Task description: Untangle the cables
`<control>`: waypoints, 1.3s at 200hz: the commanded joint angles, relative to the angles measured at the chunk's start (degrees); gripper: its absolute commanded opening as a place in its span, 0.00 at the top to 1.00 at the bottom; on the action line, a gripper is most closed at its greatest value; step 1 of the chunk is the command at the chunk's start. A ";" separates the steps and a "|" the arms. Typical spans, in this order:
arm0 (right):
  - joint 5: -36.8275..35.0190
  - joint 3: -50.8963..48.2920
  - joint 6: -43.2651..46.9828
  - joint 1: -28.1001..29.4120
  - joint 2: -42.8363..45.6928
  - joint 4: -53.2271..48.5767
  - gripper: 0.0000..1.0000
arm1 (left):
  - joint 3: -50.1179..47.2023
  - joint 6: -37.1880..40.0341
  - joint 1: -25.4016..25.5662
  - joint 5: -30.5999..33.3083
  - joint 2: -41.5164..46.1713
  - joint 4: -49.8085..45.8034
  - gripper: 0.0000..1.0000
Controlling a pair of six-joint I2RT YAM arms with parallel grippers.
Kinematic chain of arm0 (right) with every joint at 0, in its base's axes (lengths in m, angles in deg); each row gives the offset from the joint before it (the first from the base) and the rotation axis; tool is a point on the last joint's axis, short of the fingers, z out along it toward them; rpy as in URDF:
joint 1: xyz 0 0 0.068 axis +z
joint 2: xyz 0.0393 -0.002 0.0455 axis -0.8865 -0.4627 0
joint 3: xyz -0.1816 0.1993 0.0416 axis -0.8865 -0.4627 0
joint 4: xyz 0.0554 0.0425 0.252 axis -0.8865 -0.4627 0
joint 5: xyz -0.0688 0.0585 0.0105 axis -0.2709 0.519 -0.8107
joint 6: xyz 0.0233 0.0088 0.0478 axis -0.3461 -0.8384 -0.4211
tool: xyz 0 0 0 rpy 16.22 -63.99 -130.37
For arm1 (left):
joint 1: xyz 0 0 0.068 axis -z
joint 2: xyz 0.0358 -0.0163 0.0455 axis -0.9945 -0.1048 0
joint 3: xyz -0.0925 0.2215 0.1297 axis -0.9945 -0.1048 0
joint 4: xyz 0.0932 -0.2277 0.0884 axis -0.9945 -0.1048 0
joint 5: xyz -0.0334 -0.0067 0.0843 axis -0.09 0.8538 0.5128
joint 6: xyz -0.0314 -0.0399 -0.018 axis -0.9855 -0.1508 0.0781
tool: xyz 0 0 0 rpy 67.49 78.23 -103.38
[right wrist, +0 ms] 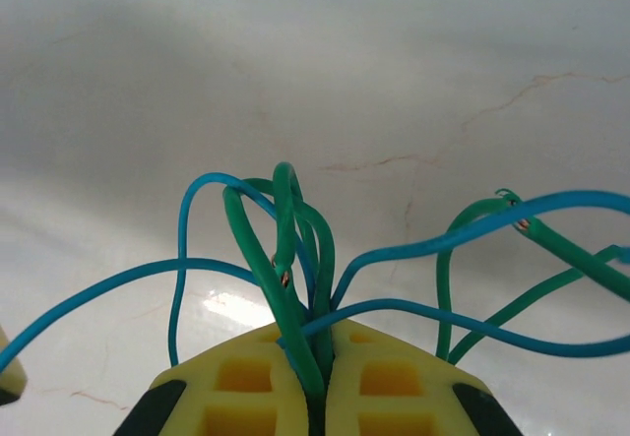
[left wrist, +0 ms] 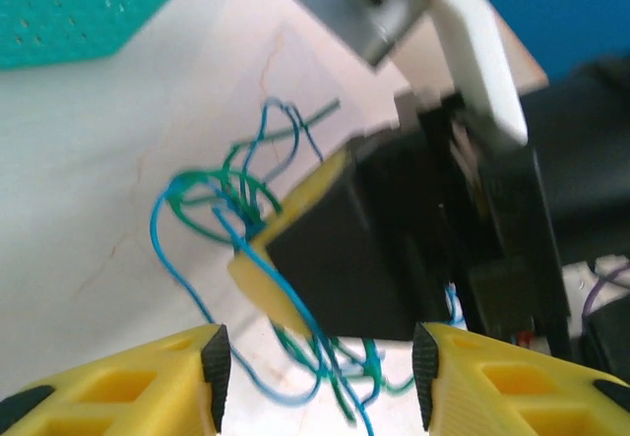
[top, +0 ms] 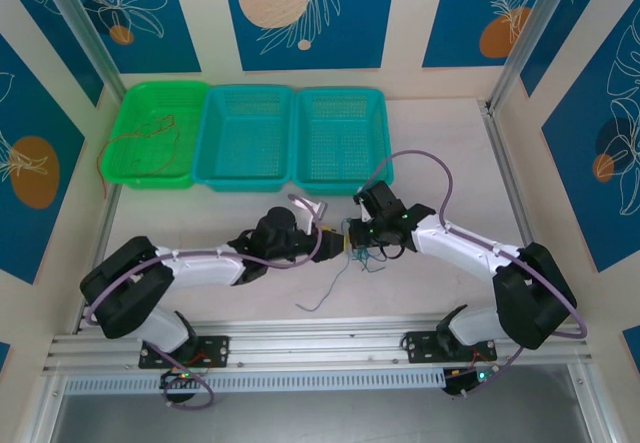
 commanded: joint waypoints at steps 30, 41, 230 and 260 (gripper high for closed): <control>1.74 -1.26 -2.86 1.68 2.10 2.72 1.00 | 3.96 -6.85 -2.09 2.55 -5.20 3.37 0.65; 1.42 -1.38 -3.52 1.81 2.33 3.00 1.00 | 3.95 -7.02 -2.14 3.70 -5.30 2.03 0.68; -13.18 -13.39 -24.11 -16.41 7.95 -4.71 0.62 | -2.88 1.32 -11.91 14.75 27.84 -32.40 1.00; 0.72 -14.37 -12.59 -16.02 11.14 4.70 0.87 | -4.26 4.27 -11.23 -1.25 23.54 -20.79 1.00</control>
